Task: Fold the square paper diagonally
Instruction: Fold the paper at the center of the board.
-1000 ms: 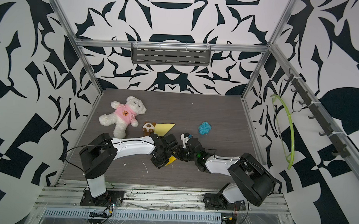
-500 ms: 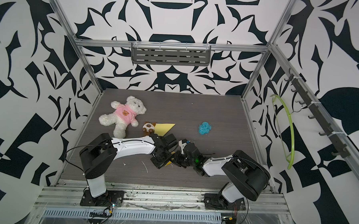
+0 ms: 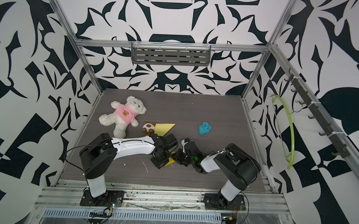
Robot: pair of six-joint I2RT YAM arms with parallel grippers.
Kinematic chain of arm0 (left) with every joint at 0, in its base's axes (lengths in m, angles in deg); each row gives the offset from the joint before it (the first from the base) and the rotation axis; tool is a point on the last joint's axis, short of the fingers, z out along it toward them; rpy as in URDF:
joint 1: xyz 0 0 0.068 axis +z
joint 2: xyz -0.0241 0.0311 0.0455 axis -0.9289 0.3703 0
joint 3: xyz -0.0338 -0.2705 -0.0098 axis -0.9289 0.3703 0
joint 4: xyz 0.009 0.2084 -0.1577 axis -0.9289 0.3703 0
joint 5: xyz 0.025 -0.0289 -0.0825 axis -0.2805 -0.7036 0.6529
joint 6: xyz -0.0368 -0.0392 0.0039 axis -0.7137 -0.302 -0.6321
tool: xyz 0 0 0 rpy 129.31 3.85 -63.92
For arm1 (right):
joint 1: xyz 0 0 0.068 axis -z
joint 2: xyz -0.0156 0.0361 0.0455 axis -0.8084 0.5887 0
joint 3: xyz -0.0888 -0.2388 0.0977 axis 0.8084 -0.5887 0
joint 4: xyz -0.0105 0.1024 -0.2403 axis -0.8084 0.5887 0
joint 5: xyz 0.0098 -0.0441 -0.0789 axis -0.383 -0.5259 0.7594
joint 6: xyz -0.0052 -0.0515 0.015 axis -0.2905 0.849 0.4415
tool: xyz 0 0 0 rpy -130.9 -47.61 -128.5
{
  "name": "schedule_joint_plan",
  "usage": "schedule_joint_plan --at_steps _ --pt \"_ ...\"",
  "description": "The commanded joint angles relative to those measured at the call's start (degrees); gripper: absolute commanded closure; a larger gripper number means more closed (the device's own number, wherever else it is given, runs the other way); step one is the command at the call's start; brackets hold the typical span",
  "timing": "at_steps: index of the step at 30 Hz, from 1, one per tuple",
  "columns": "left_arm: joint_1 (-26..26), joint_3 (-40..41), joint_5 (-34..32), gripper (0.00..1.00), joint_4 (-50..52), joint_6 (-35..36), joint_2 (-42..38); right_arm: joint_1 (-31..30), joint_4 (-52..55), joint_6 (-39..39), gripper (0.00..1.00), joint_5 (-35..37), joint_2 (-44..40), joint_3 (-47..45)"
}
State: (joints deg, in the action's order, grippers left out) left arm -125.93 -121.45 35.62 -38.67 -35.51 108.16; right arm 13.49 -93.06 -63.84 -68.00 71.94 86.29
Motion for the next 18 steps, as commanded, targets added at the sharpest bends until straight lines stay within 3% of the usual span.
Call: schedule_joint_plan --at_steps 1,8,18 --pt "-0.3 2.2 -0.7 1.0 1.0 0.2 2.6 0.8 -1.5 -0.2 0.9 1.4 -0.1 0.7" --pt "-0.2 2.3 -0.7 1.0 1.0 0.2 2.7 3.1 1.3 1.5 0.91 1.0 -1.3 -0.1" --pt "-0.3 1.7 -0.5 1.0 1.0 0.5 2.9 3.3 16.9 8.9 0.9 4.8 -8.0 2.9"
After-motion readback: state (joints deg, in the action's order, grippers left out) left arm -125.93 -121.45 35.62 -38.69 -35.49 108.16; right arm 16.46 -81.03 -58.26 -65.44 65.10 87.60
